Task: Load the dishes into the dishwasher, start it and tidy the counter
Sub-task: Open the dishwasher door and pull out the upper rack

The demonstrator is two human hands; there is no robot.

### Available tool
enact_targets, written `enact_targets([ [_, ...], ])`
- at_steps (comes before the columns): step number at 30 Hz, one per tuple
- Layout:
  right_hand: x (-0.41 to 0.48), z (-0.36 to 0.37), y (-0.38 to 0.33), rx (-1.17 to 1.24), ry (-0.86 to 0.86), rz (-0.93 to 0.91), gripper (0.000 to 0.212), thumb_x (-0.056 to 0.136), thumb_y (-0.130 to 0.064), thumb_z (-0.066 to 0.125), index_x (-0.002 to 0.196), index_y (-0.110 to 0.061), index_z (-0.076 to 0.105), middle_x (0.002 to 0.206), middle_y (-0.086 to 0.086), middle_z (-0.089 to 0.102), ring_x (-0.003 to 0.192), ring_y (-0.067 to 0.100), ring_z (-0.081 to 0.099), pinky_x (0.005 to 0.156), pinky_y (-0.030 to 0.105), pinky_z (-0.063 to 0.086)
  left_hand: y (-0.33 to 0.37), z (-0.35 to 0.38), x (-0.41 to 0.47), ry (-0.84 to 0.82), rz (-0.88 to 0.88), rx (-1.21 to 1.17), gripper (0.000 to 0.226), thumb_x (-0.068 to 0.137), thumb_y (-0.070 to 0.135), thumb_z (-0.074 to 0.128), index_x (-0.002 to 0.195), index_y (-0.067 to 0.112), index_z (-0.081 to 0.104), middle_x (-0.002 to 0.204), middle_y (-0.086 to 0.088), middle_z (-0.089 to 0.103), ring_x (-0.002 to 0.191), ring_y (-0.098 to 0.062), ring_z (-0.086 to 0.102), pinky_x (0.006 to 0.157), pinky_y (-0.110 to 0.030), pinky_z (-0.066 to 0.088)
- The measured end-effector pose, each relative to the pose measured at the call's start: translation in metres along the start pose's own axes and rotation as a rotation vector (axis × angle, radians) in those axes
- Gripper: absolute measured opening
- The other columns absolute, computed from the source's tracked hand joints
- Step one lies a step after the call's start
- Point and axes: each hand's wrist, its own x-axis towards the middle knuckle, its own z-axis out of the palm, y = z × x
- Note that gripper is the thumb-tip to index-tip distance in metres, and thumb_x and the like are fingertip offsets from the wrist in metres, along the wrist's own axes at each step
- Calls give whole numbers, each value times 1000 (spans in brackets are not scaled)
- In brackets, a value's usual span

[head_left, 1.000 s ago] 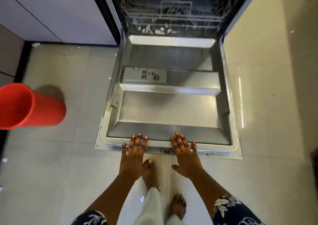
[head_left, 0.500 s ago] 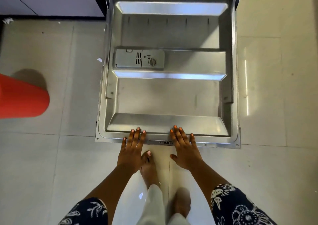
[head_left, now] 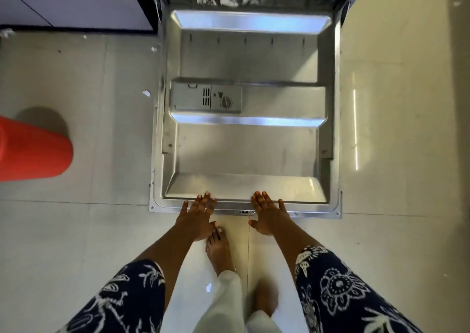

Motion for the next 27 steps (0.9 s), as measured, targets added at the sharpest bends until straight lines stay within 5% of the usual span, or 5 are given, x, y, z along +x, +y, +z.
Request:
enact_targets([
  [6, -123, -136, -34, 144, 294, 20, 56, 99, -36, 37, 149, -18, 19, 158, 1, 11, 146, 18, 0, 116, 45, 0, 13, -155, -108, 348, 27, -232, 56, 98, 41, 40, 149, 24, 24, 159, -2, 14, 146, -20, 11, 118, -44, 7],
  [10, -190, -237, -28, 243, 491, 41, 44, 97, -37, 41, 138, -22, 43, 143, 0, 44, 137, 17, 31, 114, 38, 20, 24, -258, -173, 656, 111, -321, 42, 94, 35, 46, 134, 24, 51, 142, 0, 48, 130, -21, 43, 111, -39, 28],
  [14, -223, -341, -13, 282, 779, 10, 39, 94, -37, 43, 127, -19, 55, 129, 1, 58, 124, 20, 48, 103, 32, 33, 29, -363, -200, 976, 155, -394, 39, 85, 33, 50, 119, 19, 64, 124, -2, 62, 114, -25, 57, 99, -33, 37],
  [21, -210, -503, 15, 184, 1060, 23, 40, 92, -28, 51, 129, -11, 51, 131, 10, 53, 123, 30, 46, 99, 40, 38, 28, -528, -159, 1124, 140, -275, 43, 89, 32, 56, 130, 20, 53, 134, -5, 52, 122, -29, 48, 100, -46, 42],
  [27, -128, -580, 44, 37, 962, 55, 65, 95, -34, 46, 150, -17, 15, 158, 5, 8, 146, 25, 6, 117, 48, 15, 9, -610, -72, 990, 25, -103, 65, 89, 39, 54, 146, 20, 28, 153, -5, 26, 139, -29, 27, 110, -48, 31],
])
